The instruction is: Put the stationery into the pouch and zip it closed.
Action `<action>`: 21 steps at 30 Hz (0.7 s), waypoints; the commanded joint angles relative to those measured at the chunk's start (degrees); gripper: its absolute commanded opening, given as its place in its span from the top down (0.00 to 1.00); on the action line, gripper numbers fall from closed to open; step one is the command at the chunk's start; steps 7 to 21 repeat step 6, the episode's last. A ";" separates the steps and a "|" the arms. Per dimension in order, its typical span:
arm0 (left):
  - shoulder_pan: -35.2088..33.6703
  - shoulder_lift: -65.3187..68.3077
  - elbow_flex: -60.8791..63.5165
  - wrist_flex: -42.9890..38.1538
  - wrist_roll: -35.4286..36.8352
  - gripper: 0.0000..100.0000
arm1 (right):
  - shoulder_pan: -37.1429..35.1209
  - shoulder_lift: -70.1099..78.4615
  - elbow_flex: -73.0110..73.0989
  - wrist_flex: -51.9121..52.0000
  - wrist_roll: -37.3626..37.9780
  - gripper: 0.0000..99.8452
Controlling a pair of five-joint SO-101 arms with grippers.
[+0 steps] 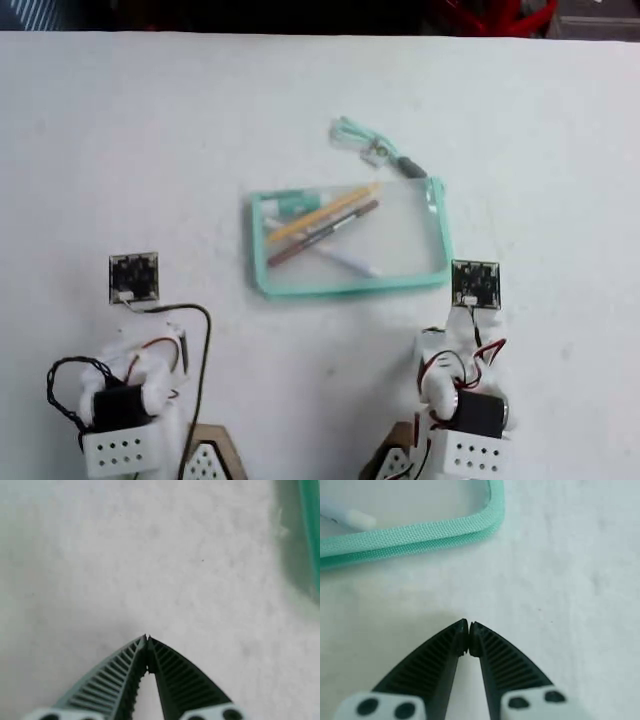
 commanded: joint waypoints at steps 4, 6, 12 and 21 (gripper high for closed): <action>-0.31 -0.40 -0.18 0.26 0.09 0.98 | 0.48 -0.31 0.44 0.48 -0.70 0.98; -0.31 -0.40 -0.18 0.26 0.09 0.98 | 0.48 -0.31 0.44 0.48 -0.70 0.98; -0.31 -0.40 -0.18 0.26 0.09 0.98 | 0.48 -0.31 0.44 0.48 -0.70 0.98; -0.31 -0.40 -0.18 0.26 0.09 0.98 | 0.48 -0.31 0.44 0.48 -0.70 0.98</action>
